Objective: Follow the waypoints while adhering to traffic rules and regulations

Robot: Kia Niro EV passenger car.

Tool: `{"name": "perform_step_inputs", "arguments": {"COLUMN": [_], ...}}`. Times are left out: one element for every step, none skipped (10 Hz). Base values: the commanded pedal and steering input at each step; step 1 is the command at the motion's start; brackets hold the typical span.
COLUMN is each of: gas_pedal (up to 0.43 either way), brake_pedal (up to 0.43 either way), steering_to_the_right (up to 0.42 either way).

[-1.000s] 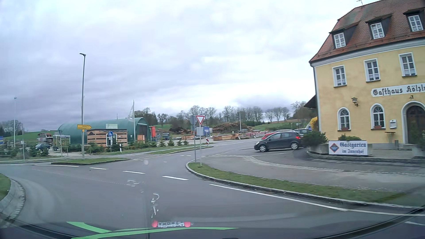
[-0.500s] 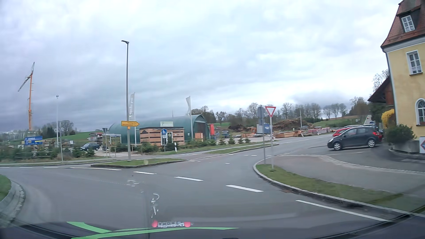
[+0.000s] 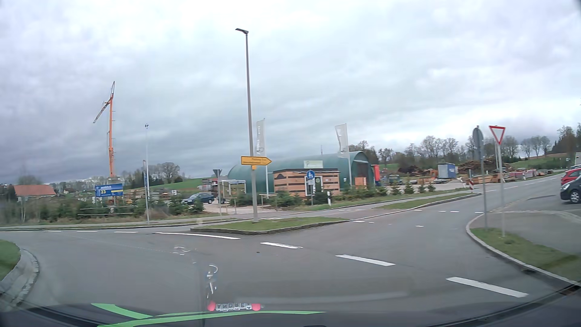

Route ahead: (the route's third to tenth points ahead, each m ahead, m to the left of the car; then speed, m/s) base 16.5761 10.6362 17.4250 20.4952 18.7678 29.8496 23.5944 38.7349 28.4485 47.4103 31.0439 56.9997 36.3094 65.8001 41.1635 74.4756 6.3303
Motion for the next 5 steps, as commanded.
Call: {"name": "perform_step_inputs", "arguments": {"gas_pedal": [0.098, 0.098, 0.098, 0.098, 0.098], "brake_pedal": [0.000, 0.000, 0.000, 0.000, 0.000], "steering_to_the_right": [-0.326, -0.320, -0.314, -0.309, -0.307]}}
